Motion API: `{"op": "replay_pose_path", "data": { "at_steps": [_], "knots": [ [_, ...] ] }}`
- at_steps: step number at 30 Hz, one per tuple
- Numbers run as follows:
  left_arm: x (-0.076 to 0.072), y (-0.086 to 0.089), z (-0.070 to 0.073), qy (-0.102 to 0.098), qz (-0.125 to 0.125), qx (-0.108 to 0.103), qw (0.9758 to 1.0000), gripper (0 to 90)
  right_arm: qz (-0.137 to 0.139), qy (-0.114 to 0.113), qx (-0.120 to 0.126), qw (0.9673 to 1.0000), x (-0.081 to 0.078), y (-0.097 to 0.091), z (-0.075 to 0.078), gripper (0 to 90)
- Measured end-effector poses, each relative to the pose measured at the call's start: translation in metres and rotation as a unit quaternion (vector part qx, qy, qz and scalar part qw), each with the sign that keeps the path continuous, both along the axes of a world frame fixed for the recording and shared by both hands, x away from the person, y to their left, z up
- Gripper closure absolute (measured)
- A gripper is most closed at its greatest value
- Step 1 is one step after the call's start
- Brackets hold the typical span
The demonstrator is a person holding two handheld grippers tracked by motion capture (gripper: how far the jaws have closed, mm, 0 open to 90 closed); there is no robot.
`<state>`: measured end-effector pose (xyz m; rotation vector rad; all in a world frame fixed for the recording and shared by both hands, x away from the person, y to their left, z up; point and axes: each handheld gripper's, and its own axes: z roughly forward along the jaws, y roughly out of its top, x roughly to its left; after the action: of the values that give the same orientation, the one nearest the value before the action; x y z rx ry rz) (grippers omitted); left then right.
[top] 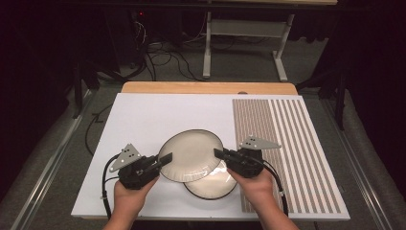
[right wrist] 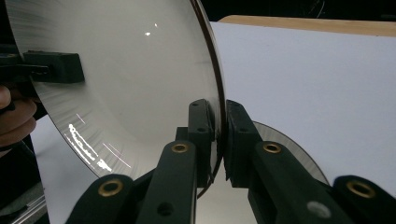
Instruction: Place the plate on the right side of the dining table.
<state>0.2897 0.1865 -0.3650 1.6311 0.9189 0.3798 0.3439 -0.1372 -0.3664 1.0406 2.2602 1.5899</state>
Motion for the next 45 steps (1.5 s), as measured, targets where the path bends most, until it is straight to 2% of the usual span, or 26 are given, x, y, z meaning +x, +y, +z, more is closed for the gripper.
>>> {"op": "replay_pose_path", "data": {
  "at_steps": [2,6,11,14,15,22,23,24,27,28,32,37,45],
  "knots": [
    [0.004,-0.006,0.003,0.002,-0.004,0.008,1.0,79.6,-0.008,-0.007,-0.01,0.9999,-0.001,-0.005,0.005,84.7],
    [0.01,-0.015,0.004,0.005,-0.011,0.008,0.9999,79.4,-0.018,-0.009,-0.017,0.9996,-0.001,-0.012,0.009,84.8],
    [0.018,-0.033,0.006,0.004,-0.025,0.011,0.9996,79.2,-0.028,-0.013,-0.025,0.9992,-0.001,-0.032,0.015,85.2],
    [0.025,-0.051,0.009,0.005,-0.037,0.019,0.9991,79.2,-0.04,-0.017,-0.025,0.9988,-0.002,-0.048,0.017,85.2],
    [0.025,-0.051,0.009,0.005,-0.037,0.019,0.9991,79.2,-0.04,-0.017,-0.025,0.9988,-0.002,-0.048,0.017,85.2],
    [0.037,-0.085,0.014,0.006,-0.06,0.032,0.9977,79.2,-0.063,-0.022,-0.02,0.9976,-0.004,-0.083,0.02,85.3],
    [0.038,-0.09,0.015,0.006,-0.063,0.032,0.9974,79.2,-0.066,-0.023,-0.02,0.9973,-0.006,-0.093,0.02,85.5],
    [0.04,-0.095,0.015,0.006,-0.068,0.033,0.9971,79.2,-0.066,-0.023,-0.02,0.9973,-0.006,-0.093,0.02,85.5],
    [0.044,-0.109,0.017,0.004,-0.076,0.036,0.9964,79.2,-0.081,-0.027,-0.016,0.9963,-0.01,-0.113,0.021,85.6],
    [0.045,-0.113,0.017,0.004,-0.079,0.036,0.9962,79.2,-0.081,-0.027,-0.016,0.9963,-0.01,-0.113,0.021,85.6],
    [0.051,-0.133,0.018,0.004,-0.092,0.042,0.9949,79.1,-0.098,-0.028,-0.014,0.9947,-0.013,-0.132,0.021,85.5],
    [0.057,-0.147,0.017,0.01,-0.103,0.043,0.9937,78.7,-0.11,-0.03,-0.014,0.9934,-0.017,-0.147,0.02,85.8],
    [0.066,-0.173,0.017,0.017,-0.12,0.058,0.991,78.6,-0.138,-0.025,-0.006,0.9901,-0.021,-0.171,0.014,85.7]
  ]
}}
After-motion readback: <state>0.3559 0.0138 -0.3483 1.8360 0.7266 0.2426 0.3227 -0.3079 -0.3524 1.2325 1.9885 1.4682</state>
